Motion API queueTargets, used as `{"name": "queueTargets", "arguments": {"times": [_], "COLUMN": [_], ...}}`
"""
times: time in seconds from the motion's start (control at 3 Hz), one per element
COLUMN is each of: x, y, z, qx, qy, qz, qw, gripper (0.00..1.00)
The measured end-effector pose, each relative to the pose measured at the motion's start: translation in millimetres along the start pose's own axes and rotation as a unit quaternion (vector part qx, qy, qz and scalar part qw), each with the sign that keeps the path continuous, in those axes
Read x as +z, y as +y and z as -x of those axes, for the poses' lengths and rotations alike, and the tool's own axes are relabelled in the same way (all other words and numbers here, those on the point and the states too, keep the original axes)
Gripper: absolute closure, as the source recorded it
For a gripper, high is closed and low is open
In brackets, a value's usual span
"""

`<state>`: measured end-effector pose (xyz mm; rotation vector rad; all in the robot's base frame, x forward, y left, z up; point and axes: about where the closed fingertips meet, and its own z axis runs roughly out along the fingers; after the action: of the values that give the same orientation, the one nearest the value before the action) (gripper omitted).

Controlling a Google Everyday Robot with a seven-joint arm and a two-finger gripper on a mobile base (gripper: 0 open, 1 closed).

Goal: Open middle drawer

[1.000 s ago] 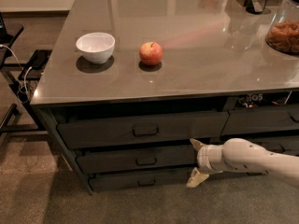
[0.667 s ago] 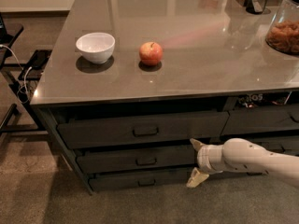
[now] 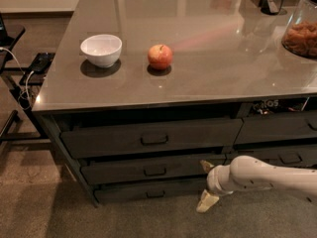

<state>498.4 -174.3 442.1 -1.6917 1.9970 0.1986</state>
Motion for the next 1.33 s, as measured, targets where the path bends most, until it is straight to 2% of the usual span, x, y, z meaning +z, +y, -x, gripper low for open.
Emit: {"name": "queueTargets", "arguments": {"times": [0.33, 0.67, 1.0, 1.33], "x": [2, 2, 5, 14], "y": [2, 2, -11, -32], "z": [-2, -2, -4, 2], "qx": [0.002, 0.011, 0.012, -0.007], "qy": [0.0, -0.013, -0.028, -0.06], "qz": [0.002, 0.011, 0.0, -0.016], "qw": [1.0, 0.9998, 0.9995, 0.998], "gripper": [0.0, 0.0, 0.0, 0.0]}}
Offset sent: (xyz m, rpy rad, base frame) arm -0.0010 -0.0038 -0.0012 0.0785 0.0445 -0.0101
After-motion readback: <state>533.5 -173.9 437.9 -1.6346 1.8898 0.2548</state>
